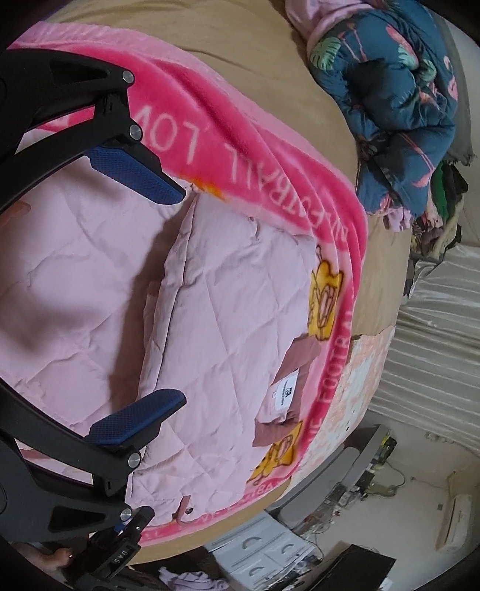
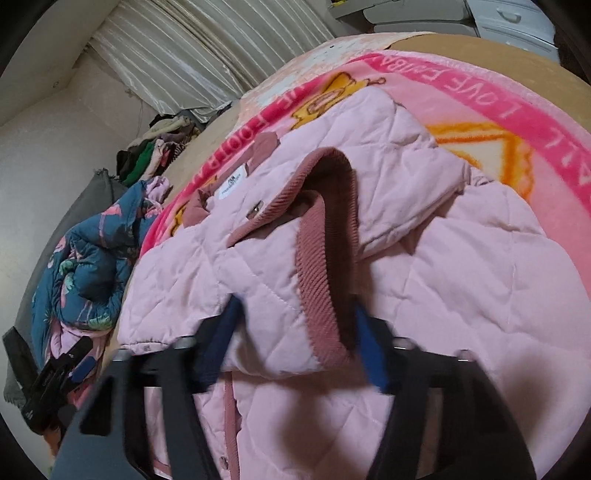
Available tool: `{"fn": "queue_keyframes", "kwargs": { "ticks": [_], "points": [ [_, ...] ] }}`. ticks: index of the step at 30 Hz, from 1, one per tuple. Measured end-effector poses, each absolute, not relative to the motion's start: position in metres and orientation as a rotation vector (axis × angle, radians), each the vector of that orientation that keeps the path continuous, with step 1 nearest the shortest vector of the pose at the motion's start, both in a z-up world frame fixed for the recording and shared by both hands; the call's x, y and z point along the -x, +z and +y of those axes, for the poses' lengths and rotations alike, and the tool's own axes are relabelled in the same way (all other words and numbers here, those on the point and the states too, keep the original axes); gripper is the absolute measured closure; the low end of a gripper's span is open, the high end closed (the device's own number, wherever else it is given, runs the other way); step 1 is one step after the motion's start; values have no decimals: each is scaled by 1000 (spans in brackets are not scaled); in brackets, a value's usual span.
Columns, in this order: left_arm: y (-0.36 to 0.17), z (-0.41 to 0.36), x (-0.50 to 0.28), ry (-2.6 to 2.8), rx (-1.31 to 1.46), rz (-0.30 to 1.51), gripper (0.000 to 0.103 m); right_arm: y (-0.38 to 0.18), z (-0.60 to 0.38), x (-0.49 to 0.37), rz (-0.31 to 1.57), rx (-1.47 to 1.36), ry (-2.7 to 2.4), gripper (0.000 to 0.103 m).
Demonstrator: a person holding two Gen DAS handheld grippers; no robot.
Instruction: Fold large clothes
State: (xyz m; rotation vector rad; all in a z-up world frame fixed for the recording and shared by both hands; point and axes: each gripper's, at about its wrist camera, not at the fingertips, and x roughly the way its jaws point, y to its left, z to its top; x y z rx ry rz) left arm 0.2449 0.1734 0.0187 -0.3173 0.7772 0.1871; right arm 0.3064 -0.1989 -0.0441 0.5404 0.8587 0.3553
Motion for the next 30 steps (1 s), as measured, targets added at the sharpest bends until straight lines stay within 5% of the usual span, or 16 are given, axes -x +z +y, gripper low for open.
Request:
{"fn": "queue_keyframes", "kwargs": {
  "ticks": [4,13,30],
  "points": [
    [15,183,-248,200,343,775,9,-19,-191,-307,792,-460,408,83],
    [28,180,-273,186,324,756,9,73,-182,-329,543,-177,495,86],
    [10,144,-333,115,243,838,10,-1,-222,-362,684,-239,360,86]
  ]
}}
